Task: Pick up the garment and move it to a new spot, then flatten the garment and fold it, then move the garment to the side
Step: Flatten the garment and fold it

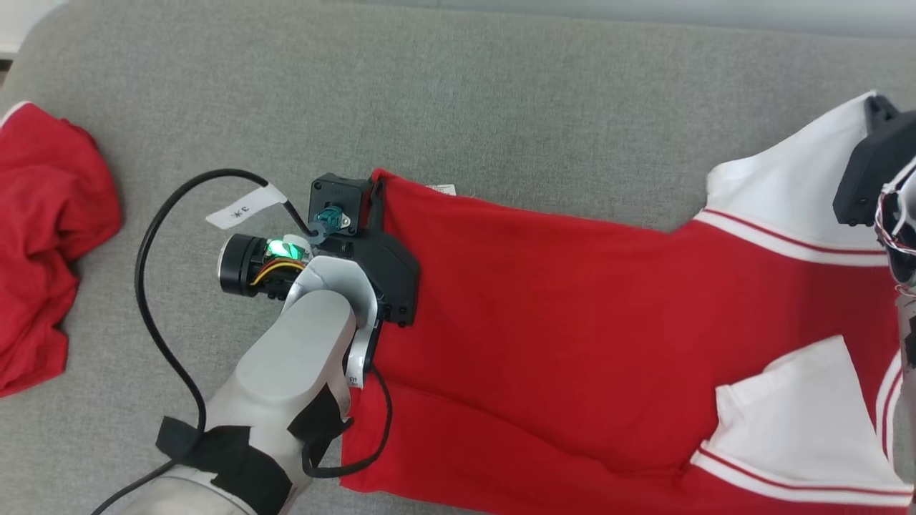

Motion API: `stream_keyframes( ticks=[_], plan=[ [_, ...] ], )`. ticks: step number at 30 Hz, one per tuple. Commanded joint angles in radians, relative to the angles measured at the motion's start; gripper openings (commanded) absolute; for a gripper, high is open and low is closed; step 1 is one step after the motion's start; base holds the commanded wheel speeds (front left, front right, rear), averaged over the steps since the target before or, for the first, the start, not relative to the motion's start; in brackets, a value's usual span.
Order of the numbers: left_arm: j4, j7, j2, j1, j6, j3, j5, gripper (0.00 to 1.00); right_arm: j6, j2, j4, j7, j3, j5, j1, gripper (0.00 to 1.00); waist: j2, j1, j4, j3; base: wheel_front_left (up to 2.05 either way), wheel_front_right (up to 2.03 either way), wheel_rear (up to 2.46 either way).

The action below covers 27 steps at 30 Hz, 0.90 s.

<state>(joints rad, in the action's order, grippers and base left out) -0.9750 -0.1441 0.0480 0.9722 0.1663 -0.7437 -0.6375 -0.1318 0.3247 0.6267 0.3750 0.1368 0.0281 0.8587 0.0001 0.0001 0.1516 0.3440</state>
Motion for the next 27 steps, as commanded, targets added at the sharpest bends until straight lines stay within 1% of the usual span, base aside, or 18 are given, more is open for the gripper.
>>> stream_keyframes(
  ticks=[1, 4, 6, 8, 9, 11, 14, 16, 19, 22, 24, 25, 27],
  plan=[
    [-0.007, 0.001, 0.005, -0.004, -0.005, -0.003, -0.017, 0.0, 0.002, 0.011, -0.001, -0.027, -0.005, 0.017, -0.008, 0.0, -0.0001, -0.0001, -0.003, -0.014, 0.0, 0.0, 0.0],
    [-0.025, 0.005, 0.005, -0.02, -0.016, -0.016, -0.021, 0.0, 0.002, 0.022, 0.007, -0.069, -0.041, 0.062, -0.032, 0.0, -0.0001, -0.0001, -0.006, -0.036, 0.0, 0.0, 0.0],
    [-0.032, -0.01, 0.005, -0.032, -0.024, -0.026, -0.016, 0.0, 0.002, 0.034, 0.002, -0.069, -0.082, 0.109, -0.057, 0.0, -0.0001, -0.0001, -0.007, -0.056, 0.0, 0.0, 0.0],
    [-0.042, -0.026, 0.005, -0.056, -0.033, -0.036, -0.014, 0.0, 0.002, 0.05, -0.028, -0.058, -0.125, 0.173, -0.095, 0.0, -0.0001, -0.0001, -0.009, -0.078, 0.0, 0.0, 0.0],
    [-0.045, -0.044, 0.004, -0.077, -0.04, -0.045, -0.011, 0.0, 0.002, 0.077, -0.077, -0.035, -0.168, 0.246, -0.149, 0.0, -0.0001, -0.0001, -0.01, -0.099, 0.0, 0.0, 0.0],
    [-0.043, -0.064, 0.008, -0.097, -0.046, -0.05, -0.008, 0.0, 0.002, 0.105, -0.146, -0.002, -0.21, 0.326, -0.213, 0.0, -0.0001, -0.0001, -0.014, -0.119, 0.0, 0.0, 0.0],
    [-0.041, -0.086, 0.029, -0.133, -0.055, -0.064, 0.006, 0.0, 0.002, 0.159, -0.267, 0.066, -0.244, 0.434, -0.323, 0.0, -0.0001, -0.0001, -0.023, -0.152, 0.0, 0.0, 0.0],
    [-0.042, -0.093, 0.04, -0.156, -0.06, -0.079, 0.013, 0.0, 0.002, 0.195, -0.355, 0.113, -0.257, 0.487, -0.398, 0.0, -0.0001, -0.0001, -0.03, -0.172, 0.0, 0.0, 0.0],
    [-0.046, -0.097, 0.069, -0.189, -0.07, -0.093, 0.024, 0.0, 0.002, 0.23, -0.465, 0.175, -0.243, 0.544, -0.505, 0.0, -0.0001, -0.0001, -0.043, -0.201, 0.0, 0.0, 0.0],
    [-0.043, -0.103, 0.09, -0.217, -0.077, -0.109, 0.037, 0.0, 0.002, 0.248, -0.558, 0.24, -0.218, 0.575, -0.6, 0.0, -0.0001, -0.0001, -0.055, -0.219, 0.0, 0.0, 0.0],
    [-0.032, -0.109, 0.105, -0.228, -0.077, -0.116, 0.047, 0.0, 0.002, 0.251, -0.611, 0.288, -0.199, 0.589, -0.659, 0.0, -0.0001, -0.0001, -0.061, -0.226, 0.0, 0.0, 0.0],
    [-0.018, -0.113, 0.114, -0.246, -0.07, -0.12, 0.056, 0.0, 0.002, 0.244, -0.654, 0.336, -0.173, 0.599, -0.712, 0.0, -0.0001, -0.0001, -0.066, -0.231, 0.0, 0.0, 0.0],
    [-0.005, -0.118, 0.121, -0.264, -0.067, -0.12, 0.062, 0.0, 0.002, 0.232, -0.699, 0.382, -0.152, 0.605, -0.76, 0.0, -0.0001, -0.0001, -0.069, -0.235, 0.0, 0.0, 0.0]
  ],
)
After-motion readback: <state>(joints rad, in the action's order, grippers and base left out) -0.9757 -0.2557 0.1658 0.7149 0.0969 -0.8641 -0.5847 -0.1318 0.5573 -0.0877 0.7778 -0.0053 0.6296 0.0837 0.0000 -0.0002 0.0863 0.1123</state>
